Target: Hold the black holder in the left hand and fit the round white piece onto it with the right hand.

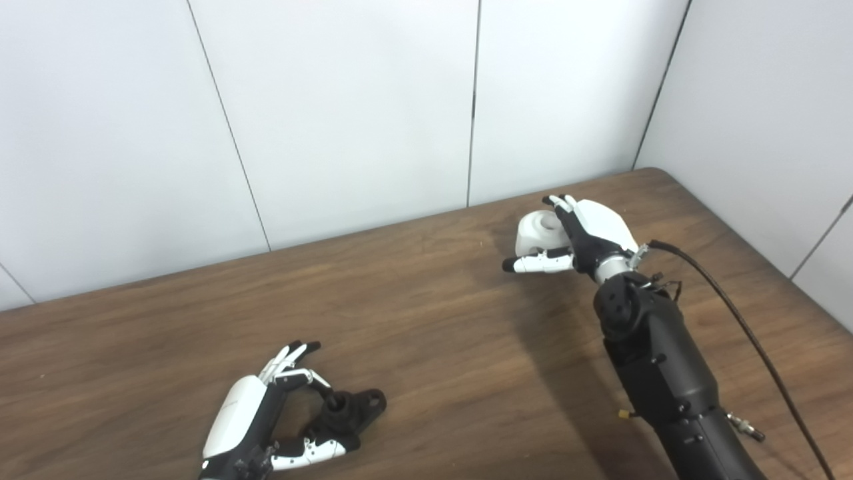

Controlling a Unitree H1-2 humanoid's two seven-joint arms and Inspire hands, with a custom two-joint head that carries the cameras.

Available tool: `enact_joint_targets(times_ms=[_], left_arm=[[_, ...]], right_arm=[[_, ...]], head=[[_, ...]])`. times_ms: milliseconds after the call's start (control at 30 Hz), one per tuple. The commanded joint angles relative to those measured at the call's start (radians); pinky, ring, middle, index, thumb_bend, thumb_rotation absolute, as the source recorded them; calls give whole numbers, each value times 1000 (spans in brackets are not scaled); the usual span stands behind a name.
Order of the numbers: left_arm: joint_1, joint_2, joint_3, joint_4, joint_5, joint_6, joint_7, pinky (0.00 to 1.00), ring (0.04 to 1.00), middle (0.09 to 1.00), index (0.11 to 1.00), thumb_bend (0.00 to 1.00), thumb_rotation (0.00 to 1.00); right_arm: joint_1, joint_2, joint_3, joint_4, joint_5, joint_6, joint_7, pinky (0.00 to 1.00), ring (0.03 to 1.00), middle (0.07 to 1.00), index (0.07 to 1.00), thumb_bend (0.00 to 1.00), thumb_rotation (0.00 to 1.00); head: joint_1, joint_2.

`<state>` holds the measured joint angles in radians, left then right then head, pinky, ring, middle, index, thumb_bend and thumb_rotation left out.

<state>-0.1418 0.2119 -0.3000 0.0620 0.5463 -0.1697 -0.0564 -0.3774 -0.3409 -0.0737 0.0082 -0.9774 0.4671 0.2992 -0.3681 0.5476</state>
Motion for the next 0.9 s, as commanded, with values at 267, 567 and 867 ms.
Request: enact_joint_targets(times_ms=[267,567,867], left_arm=[[36,21,2,39,3,5,-3,960,983,922,482,517,37],[32,17,4,51,-4,2,-5,967,986,926,482,517,37],[32,12,1,46,1,17,-8,966,986,926,482,517,37]], right_arm=[[-80,-30,-58,-84,-132,3,95,929,969,974,891,1000,639],[-191,6,-126,-246,-388,2,469,972,1000,1000,849,1000,630],[-266,-23,-90,-198,-499,1,663,925,1000,1000,808,1000,641]], head=[[-12,3],[-19,-6],[-19,-10]])
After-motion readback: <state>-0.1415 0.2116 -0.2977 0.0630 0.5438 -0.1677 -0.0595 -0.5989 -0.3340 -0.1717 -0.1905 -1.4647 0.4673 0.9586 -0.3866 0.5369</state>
